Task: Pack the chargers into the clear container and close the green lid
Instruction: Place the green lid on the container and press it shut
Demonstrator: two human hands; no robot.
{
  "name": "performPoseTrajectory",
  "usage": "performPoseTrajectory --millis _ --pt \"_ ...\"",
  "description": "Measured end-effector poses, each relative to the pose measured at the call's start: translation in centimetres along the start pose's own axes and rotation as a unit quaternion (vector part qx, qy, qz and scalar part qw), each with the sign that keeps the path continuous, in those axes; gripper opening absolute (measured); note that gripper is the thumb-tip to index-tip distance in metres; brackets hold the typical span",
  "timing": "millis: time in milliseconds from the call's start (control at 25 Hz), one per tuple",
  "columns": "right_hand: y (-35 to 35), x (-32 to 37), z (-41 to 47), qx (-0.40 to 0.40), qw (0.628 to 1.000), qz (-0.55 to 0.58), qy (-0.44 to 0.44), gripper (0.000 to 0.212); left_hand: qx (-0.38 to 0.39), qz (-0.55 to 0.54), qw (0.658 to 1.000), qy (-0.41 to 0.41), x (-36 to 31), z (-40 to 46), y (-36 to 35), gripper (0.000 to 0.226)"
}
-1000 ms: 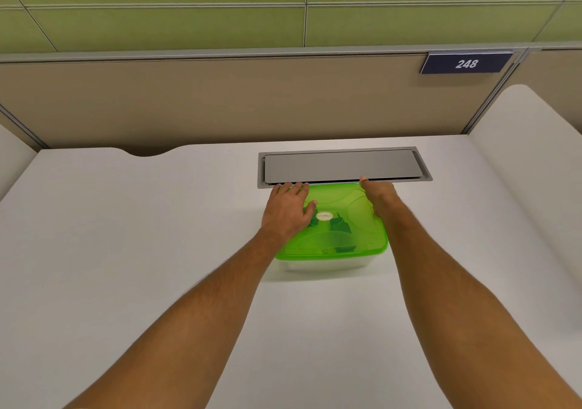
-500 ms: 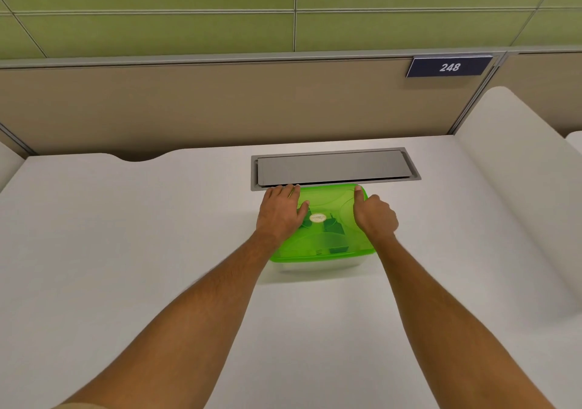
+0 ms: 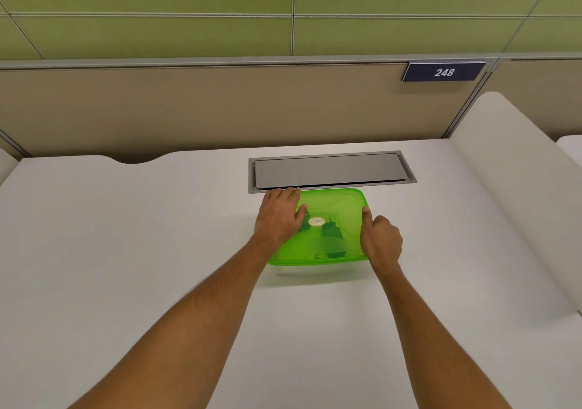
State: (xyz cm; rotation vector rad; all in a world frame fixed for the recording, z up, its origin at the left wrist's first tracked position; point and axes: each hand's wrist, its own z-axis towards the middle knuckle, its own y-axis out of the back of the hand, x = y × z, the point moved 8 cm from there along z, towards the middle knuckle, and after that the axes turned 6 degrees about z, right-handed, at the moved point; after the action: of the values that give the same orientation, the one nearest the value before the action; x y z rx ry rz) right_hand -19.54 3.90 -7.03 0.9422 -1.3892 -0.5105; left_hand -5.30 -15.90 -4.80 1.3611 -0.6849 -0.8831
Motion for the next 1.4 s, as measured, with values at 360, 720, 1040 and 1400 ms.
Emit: performPoseTrajectory --millis 360,720,1040,1400 --pt "-2.3 6.5 4.4 0.093 0.992 0.008 0.084 0.051 0.002 0.03 0.999 -0.01 -0.2 -0.1 0.1 0.054" --pt "-4.3 9.8 7.2 0.101 0.972 -0.158 0.142 0.043 0.003 0.033 0.999 -0.012 -0.3 -0.1 0.3 0.053" --pt "-5.8 9.0 9.8 0.169 0.975 -0.109 0.091 0.05 0.009 0.03 0.999 -0.011 -0.3 0.0 0.1 0.053" --pt "-6.1 8.2 10.5 0.17 0.982 -0.061 0.064 0.05 0.003 0.021 1.0 -0.008 -0.2 0.0 0.1 0.053"
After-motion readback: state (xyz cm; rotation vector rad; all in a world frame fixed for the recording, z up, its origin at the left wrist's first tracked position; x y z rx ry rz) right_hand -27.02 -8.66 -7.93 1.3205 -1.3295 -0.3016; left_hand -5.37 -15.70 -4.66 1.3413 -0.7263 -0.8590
